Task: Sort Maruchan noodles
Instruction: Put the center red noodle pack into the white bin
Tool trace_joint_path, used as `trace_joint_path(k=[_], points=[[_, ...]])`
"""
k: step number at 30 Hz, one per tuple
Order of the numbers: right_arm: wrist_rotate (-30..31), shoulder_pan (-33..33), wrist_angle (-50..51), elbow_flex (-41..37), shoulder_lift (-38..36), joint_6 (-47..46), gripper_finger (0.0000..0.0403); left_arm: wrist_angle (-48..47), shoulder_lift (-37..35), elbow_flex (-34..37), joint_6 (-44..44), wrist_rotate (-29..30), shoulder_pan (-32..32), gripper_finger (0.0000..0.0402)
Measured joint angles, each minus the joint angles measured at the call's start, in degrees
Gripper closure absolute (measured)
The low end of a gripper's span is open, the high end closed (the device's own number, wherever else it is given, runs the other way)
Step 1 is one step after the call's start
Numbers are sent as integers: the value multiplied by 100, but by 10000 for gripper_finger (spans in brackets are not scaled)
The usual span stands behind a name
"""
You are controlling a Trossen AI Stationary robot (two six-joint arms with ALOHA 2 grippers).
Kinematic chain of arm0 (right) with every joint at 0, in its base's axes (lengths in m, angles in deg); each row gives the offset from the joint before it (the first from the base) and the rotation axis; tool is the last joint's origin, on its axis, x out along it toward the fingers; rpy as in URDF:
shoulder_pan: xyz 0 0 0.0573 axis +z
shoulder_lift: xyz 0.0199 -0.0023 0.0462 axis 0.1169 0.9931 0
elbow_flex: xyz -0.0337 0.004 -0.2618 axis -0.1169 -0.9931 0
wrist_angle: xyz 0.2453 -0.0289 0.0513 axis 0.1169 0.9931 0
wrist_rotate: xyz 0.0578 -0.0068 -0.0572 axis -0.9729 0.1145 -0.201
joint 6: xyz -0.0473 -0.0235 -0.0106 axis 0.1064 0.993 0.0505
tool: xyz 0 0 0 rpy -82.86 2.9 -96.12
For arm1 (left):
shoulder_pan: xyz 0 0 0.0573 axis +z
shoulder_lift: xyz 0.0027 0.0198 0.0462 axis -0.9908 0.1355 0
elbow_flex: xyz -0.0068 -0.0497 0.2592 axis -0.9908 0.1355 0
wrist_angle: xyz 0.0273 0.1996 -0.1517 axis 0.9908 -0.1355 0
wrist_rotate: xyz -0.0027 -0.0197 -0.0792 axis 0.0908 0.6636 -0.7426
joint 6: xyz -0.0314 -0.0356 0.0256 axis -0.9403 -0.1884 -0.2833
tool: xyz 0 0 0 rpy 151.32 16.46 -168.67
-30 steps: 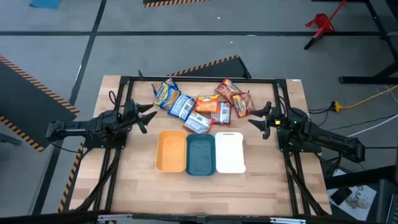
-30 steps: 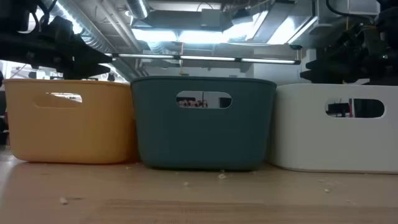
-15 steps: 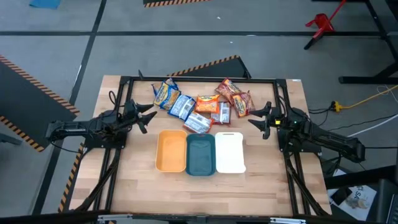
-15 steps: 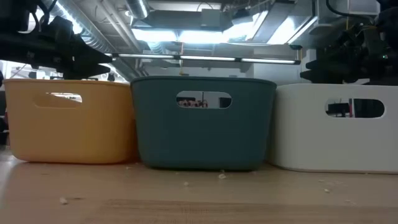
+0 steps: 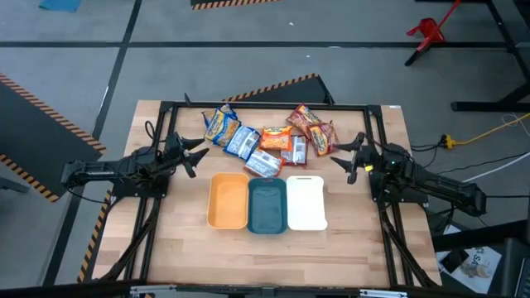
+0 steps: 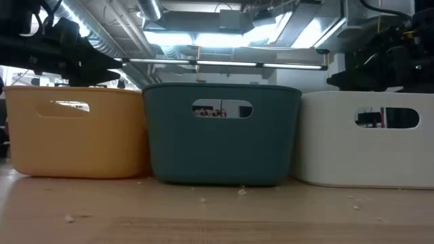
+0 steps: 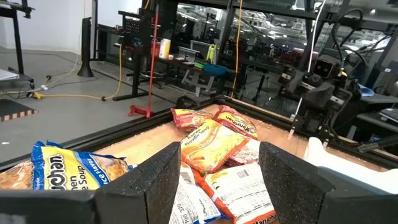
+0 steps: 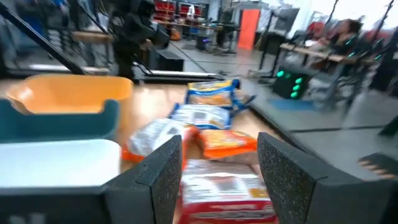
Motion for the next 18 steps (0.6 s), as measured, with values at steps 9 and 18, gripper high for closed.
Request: trace_joint_path(k=[9,18], points=[[19,-1,-5,0,0,19,207,17,0,0,0,17,0,189],[-240,0,-70,0,0,-2160,207,835,2,0,-147,170,0,189]])
